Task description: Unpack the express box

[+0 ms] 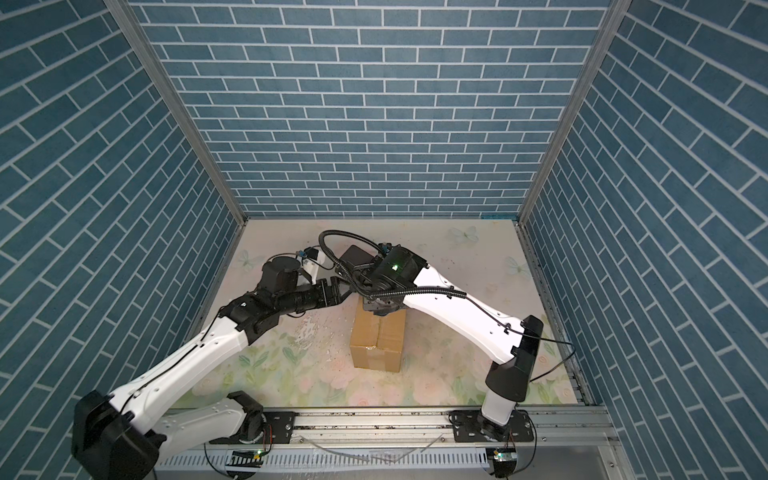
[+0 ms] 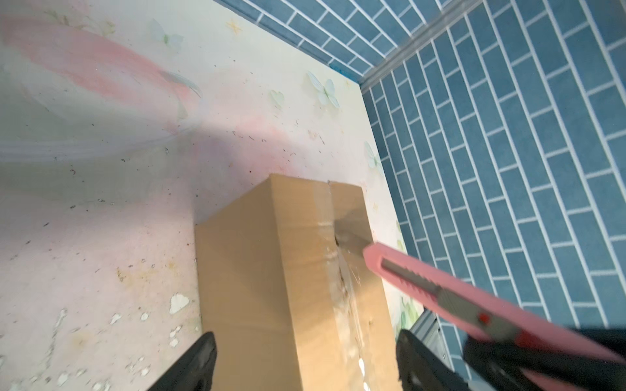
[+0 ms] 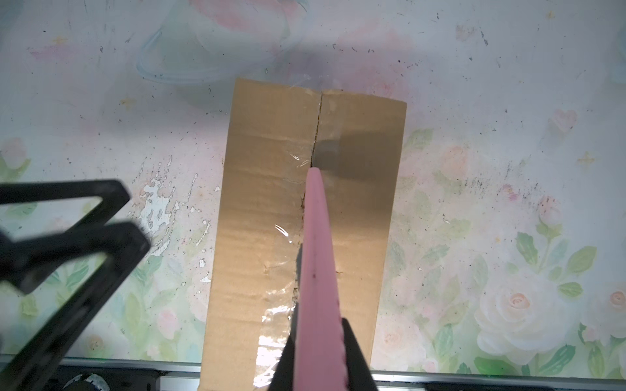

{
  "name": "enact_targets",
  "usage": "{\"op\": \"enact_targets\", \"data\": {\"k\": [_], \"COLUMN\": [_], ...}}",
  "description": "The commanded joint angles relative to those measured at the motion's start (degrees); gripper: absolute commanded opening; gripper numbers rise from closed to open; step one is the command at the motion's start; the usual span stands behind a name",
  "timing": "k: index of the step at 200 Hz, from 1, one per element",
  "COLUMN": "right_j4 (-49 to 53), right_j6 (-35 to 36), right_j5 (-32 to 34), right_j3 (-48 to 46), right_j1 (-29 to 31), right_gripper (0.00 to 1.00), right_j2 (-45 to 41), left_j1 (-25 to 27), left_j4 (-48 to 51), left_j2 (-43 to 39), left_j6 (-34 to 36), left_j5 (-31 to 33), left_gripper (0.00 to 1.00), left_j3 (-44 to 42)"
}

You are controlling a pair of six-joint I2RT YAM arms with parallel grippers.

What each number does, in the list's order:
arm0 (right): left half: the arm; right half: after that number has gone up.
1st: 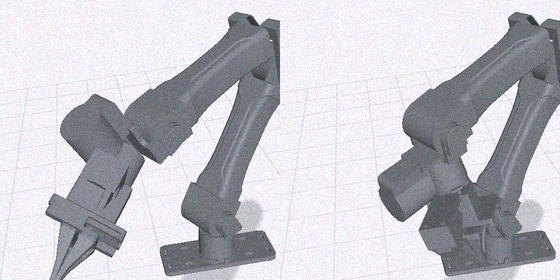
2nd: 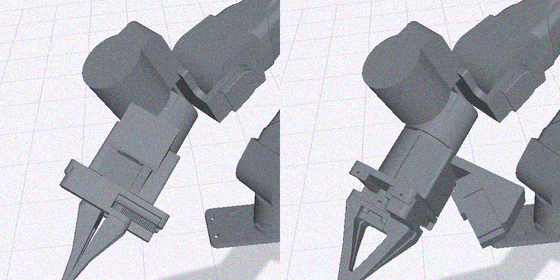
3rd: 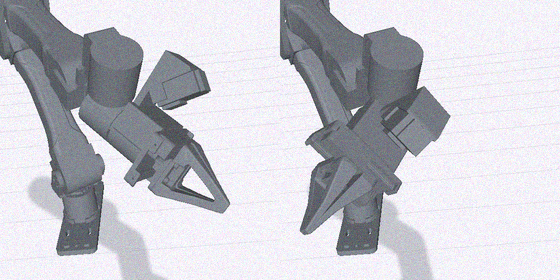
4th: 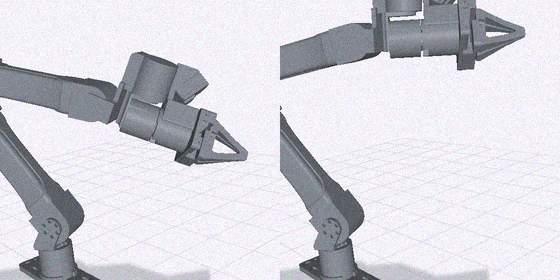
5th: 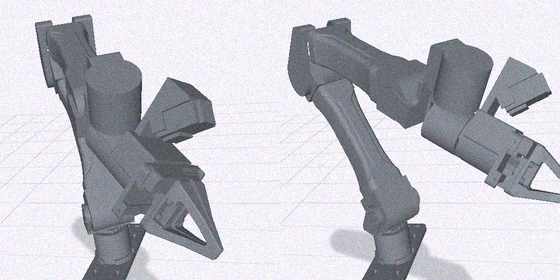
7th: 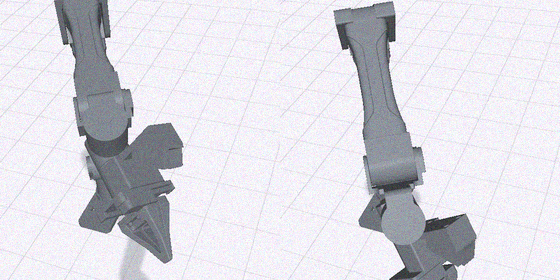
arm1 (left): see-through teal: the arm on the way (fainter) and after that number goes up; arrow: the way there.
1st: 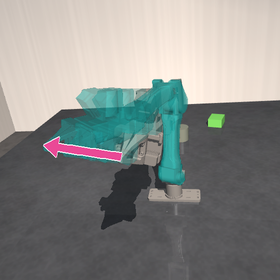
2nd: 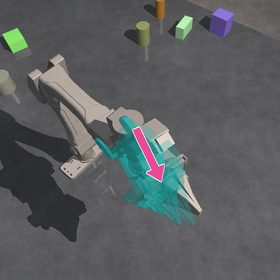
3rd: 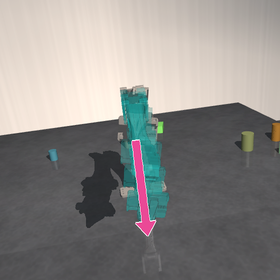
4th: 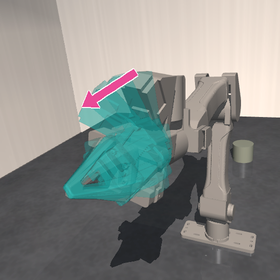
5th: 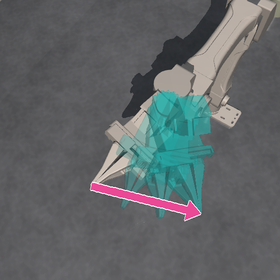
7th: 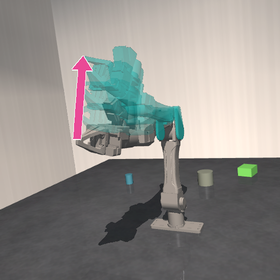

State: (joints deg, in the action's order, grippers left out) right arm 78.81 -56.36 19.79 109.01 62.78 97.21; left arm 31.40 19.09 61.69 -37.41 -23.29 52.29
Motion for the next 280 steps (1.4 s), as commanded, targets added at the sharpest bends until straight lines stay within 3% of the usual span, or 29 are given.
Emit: {"op": "enact_targets", "data": {"k": [1, 37, 67, 152, 221, 280], "right_j4": [1.45, 1.48, 1.05, 2.72, 4.97, 4.9], "right_j6": [1.46, 4.48, 6.49, 8.45, 9.98, 11.62], "right_j5": [-2.15, -4.0, -6.22, -7.65, -7.82, -8.54], "right_j3": [-2.27, -1.3, -1.1, 2.88, 8.49, 11.9], "right_j1": [-1.63, -3.64, -5.17, -6.34, -6.92, -7.81], "right_gripper": [0.0, 0.0, 0.0, 0.0, 0.0, 0.0], "right_j2": [-1.84, -1.28, -0.41, 2.95, 6.7, 9.99], "left_j1": [1.72, 11.8, 19.13, 19.67, 20.75, 21.95], "left_j4": [21.0, 31.59, 26.55, 9.2, -12.49, -24.06], "left_j2": [-3.75, -7.97, -8.82, -2.04, 4.47, 10.96], "left_j6": [9.04, 12.31, 11.33, 8.99, 0.68, -4.5], "left_j5": [-2.86, -1.51, 3.34, 4.52, 6.16, 10.89], "left_gripper": [0.84, 0.85, 0.87, 0.83, 0.82, 0.81], "left_j3": [2.02, 1.5, -2.69, -9.05, -15.01, -14.23]}}
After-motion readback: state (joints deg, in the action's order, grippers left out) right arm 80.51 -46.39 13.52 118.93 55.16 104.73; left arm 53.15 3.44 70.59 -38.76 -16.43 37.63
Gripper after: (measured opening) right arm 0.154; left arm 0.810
